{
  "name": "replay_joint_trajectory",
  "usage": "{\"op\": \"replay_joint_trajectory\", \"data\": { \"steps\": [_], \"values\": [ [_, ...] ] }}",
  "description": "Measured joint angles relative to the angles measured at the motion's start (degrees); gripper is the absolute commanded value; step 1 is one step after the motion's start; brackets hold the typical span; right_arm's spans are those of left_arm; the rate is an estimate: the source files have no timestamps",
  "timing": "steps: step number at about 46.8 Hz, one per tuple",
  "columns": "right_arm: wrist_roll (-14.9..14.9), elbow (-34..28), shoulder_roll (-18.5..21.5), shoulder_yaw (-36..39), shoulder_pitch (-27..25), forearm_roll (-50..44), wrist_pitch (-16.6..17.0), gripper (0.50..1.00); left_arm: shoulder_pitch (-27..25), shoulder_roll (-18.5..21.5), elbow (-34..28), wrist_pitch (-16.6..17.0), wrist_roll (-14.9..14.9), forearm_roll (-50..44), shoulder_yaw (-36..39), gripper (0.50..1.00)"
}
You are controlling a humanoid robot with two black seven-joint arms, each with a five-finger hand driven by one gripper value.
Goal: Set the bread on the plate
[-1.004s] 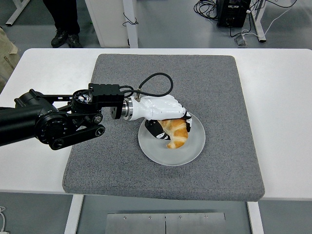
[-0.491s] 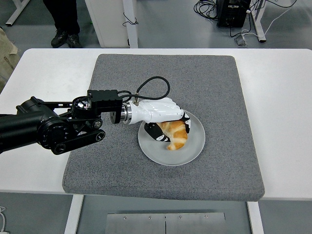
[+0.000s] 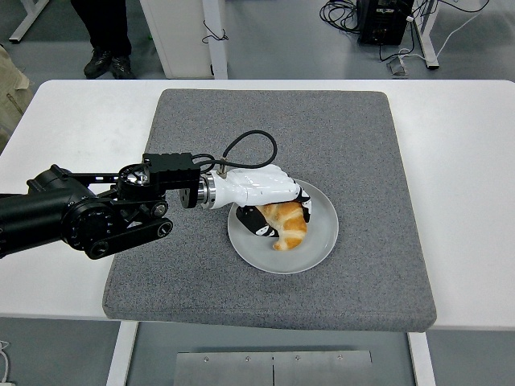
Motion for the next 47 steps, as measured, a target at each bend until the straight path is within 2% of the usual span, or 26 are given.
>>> {"op": "replay_joint_trajectory", "data": {
  "steps": [4, 9, 24, 31, 47],
  "values": [
    [0.0, 0.0, 0.0, 0.0, 0.0, 0.0, 0.0, 1.000, -0.1, 0.0, 0.0, 0.0, -0.1, -0.2, 0.0, 0.808],
    [0.0, 0.0, 0.0, 0.0, 0.0, 0.0, 0.0, 1.000, -0.6, -0.1, 0.0, -0.1, -0.2, -0.9, 0.0, 0.887],
    [0.0, 0.0, 0.0, 0.0, 0.0, 0.0, 0.0, 1.000, -2.5, 0.9, -1.1, -0.7, -0.3, -2.3, -0.1, 0.960],
    [0.0, 0.0, 0.0, 0.0, 0.0, 0.0, 0.0, 1.000, -4.8, 2.1, -2.6, -0.9, -0.7, -4.8, -0.3, 0.965],
    [0.0, 0.0, 0.0, 0.0, 0.0, 0.0, 0.0, 1.000, -11.6, 6.9, -4.9, -1.1, -4.0, -17.6, -2.4, 0.968]
  ]
}}
